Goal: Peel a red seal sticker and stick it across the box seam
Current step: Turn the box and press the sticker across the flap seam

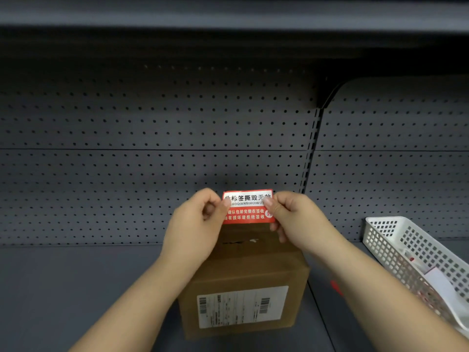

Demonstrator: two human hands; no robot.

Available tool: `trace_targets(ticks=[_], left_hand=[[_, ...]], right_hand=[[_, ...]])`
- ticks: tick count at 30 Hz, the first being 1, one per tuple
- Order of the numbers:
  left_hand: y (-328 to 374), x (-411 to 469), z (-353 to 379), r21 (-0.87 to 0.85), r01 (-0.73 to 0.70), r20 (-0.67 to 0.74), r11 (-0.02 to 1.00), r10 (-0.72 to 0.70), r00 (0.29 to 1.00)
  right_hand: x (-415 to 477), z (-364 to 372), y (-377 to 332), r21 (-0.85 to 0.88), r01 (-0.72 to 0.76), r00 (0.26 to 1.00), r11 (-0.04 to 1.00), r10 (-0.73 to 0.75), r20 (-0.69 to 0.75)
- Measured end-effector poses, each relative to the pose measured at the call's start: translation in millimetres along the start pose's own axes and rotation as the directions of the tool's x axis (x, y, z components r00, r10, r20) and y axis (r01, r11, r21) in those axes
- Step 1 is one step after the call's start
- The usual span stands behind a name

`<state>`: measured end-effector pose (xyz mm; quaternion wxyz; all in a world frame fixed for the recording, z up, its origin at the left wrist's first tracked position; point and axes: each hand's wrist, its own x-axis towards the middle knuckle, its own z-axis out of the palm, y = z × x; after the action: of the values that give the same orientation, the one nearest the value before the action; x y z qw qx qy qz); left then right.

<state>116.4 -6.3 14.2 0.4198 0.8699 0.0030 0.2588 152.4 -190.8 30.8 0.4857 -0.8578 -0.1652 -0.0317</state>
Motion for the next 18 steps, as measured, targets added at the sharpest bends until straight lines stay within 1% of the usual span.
trace_targets(ticks=[1,2,4,7,9,12,15,18], left_hand=[[-1,-1,0,0.098,-0.042,0.033,0.994,0.039,0.999],[-1,-2,1,0.143,-0.047,0.077,0.989,0.036,0.996],[-2,-1,2,0.171,-0.014,0.153,0.985,-0.013,0.988],[-5,1,1,0.199,0.023,0.229,0.98,-0.07,0.971],[-8,1,1,0.289,0.005,0.254,0.957,-0.082,0.964],[-12,-1,4,0.413,-0.032,0.261,0.91,-0.085,0.961],[-17,-3,6,0.429,-0.011,0.261,0.903,-0.113,0.959],[-20,-2,6,0.415,0.001,0.241,0.91,-0.111,0.964]], right_hand=[[0,0,0,-0.043,-0.006,1.0,0.999,0.007,0.004],[-1,0,0,-0.102,-0.01,1.0,0.995,0.011,0.007],[-2,1,2,-0.252,-0.004,1.0,0.968,0.012,0.027],[-6,5,5,-0.446,0.019,0.996,0.895,0.021,0.085],[-6,8,7,-0.526,0.043,0.992,0.849,0.027,0.124],[-3,13,13,-0.554,0.061,0.989,0.83,0.026,0.148],[0,16,19,-0.541,0.056,0.99,0.839,0.022,0.137],[3,20,21,-0.56,0.075,0.991,0.825,0.0,0.133]])
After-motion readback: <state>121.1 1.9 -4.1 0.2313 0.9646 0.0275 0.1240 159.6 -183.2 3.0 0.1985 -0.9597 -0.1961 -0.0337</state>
